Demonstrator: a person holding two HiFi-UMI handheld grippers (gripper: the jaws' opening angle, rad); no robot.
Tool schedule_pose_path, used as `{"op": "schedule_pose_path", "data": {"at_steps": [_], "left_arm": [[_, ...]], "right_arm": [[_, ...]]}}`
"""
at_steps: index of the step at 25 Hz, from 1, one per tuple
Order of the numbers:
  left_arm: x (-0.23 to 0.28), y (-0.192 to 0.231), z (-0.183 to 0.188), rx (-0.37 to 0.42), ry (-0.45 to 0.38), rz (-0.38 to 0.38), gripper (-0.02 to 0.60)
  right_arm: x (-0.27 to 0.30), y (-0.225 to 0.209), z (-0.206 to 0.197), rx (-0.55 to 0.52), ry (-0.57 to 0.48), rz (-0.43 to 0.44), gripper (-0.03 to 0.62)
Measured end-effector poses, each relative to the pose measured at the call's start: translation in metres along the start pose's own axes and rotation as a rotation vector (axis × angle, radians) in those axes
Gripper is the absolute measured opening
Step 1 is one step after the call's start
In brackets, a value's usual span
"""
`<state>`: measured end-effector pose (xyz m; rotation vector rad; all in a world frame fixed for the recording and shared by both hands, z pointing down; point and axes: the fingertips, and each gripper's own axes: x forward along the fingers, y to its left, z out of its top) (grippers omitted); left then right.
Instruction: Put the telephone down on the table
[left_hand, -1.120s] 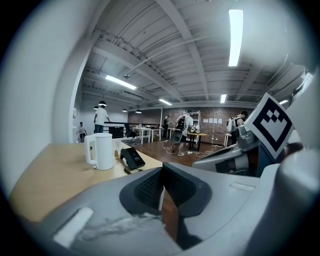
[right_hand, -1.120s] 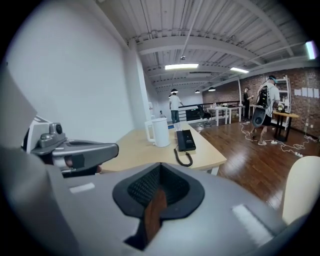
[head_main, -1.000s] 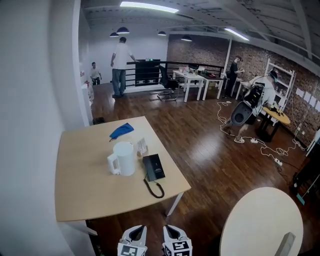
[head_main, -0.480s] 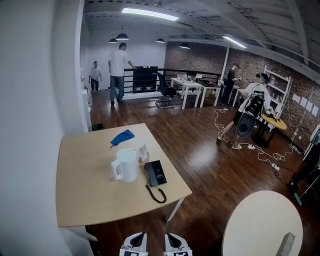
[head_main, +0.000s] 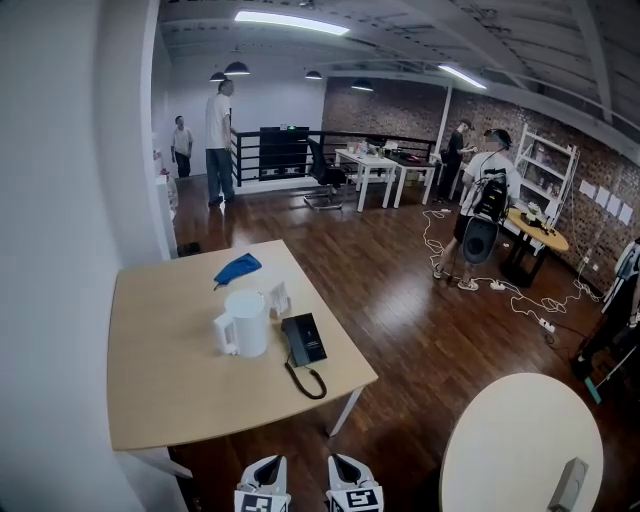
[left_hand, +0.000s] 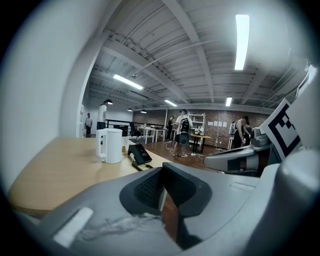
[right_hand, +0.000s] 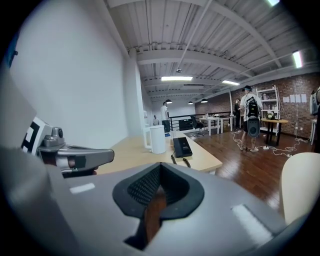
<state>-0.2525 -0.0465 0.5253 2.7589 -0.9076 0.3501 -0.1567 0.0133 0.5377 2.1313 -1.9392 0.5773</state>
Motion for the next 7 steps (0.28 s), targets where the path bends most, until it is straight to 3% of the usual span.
{"op": "schedule_pose_path", "data": {"at_steps": [7], "left_arm": [[0.003,0.014,0.004,0.005,-0.022,0.017,0.014]], "right_arm": [[0.01,-0.014,0.019,0.009,-0.047,-0.025,-0.008]]}}
